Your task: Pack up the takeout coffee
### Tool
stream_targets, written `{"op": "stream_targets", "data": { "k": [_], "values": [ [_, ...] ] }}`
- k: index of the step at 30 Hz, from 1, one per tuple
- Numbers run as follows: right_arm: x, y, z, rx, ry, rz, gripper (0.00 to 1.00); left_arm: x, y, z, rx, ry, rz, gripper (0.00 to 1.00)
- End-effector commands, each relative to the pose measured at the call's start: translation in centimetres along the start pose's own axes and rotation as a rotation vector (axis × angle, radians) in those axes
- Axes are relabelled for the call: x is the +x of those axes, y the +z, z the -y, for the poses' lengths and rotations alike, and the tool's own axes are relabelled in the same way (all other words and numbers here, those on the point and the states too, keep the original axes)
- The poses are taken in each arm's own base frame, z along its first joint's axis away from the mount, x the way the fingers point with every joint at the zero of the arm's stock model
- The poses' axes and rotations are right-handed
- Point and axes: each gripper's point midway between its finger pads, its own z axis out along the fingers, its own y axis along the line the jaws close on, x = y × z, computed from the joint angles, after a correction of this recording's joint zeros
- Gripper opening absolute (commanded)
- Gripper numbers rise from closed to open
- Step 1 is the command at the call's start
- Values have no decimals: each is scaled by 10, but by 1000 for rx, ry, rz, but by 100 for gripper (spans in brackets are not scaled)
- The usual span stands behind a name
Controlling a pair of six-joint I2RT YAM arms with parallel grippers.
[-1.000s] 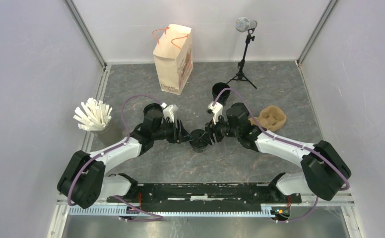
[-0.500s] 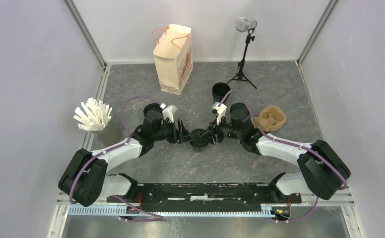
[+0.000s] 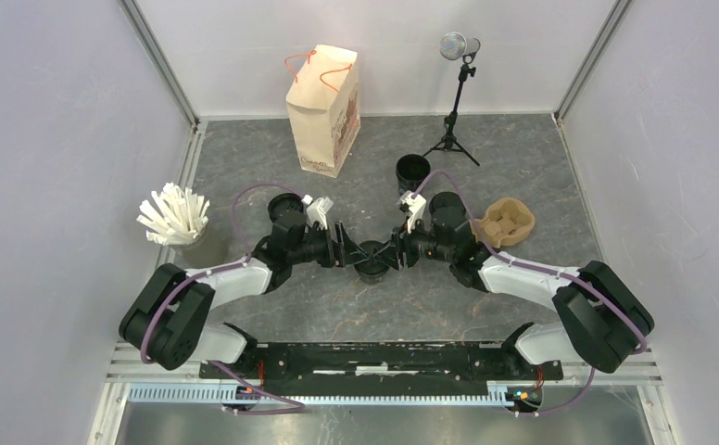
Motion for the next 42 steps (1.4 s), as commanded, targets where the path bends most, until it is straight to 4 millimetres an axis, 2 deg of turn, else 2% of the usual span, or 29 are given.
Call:
{"op": "stream_targets", "data": {
  "k": [1,5,8,14,16,20,24,28,34,39,42],
  "values": [
    [27,-2,-3,-14,69,-61,53,0,7,-4,-12,-26,19,77],
    [28,-1,-4,-19,82,-57,53,5,11,-8,-27,-39,2,73],
    [24,-2,-3,-11,75,-56,53,16,14,-23,-90,-45,-53,65],
    [-8,-10,10,12,72,-28,65,33,11,-39,-154,-2,-126,55],
    [-22,-17,15,21,63,0,68,34,10,-38,-149,29,-138,55],
    [-38,-27,20,25,50,23,69,37,10,-37,-133,76,-183,55],
    [-47,-28,16,-18,45,36,63,38,12,-29,-81,112,-221,55],
    [-48,-23,8,-83,62,30,56,39,15,-26,-51,134,-251,55],
    [-43,-12,12,-100,80,3,47,45,20,-28,-32,124,-290,55],
    [-23,-5,24,-68,112,-47,43,48,21,-31,-38,123,-298,55],
    [-9,-5,33,-31,134,-54,37,49,21,-36,-58,121,-297,55]
  ]
}}
